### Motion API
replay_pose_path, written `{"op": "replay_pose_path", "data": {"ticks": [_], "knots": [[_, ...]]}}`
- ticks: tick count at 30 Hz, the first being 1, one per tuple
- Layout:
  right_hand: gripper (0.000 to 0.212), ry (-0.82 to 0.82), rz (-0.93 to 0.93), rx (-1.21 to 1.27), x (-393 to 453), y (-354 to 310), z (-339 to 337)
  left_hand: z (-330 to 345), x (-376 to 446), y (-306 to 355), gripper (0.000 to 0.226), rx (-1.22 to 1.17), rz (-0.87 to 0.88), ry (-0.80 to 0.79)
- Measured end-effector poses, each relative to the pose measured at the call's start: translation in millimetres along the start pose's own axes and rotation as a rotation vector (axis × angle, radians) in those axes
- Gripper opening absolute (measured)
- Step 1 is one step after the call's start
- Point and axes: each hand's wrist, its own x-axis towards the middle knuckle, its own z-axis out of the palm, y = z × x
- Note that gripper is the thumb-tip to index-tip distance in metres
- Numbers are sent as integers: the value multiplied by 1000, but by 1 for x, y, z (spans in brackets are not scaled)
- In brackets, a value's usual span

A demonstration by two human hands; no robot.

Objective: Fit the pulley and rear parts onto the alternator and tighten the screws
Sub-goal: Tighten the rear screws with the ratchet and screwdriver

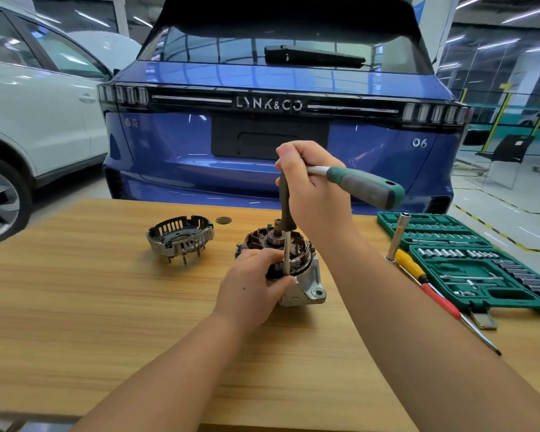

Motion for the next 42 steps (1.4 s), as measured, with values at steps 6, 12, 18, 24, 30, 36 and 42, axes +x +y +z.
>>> {"op": "replay_pose_path", "data": {"ticks": [6, 12, 18, 24, 30, 36, 42], "knots": [[18, -15, 543, 775, 6, 8, -11, 5, -1, 2, 47, 60, 8, 27], [18, -119, 491, 765, 12, 12, -9, 5, -1, 1, 46, 89, 12, 21], [23, -255, 685, 924, 29, 16, -17, 5, -1, -2, 44, 83, 17, 28], [29, -182, 699, 881, 29, 18, -10, 7, -2, -4, 44, 82, 26, 42], [13, -194, 817, 791, 38, 14, -10, 6, -3, -2, 43, 72, 27, 43], [19, -381, 872, 767, 43, 17, -15, 7, -5, 2, 43, 85, 34, 71], [24, -73, 904, 738, 35, 11, -4, 7, -5, 3, 44, 87, 33, 84]]}}
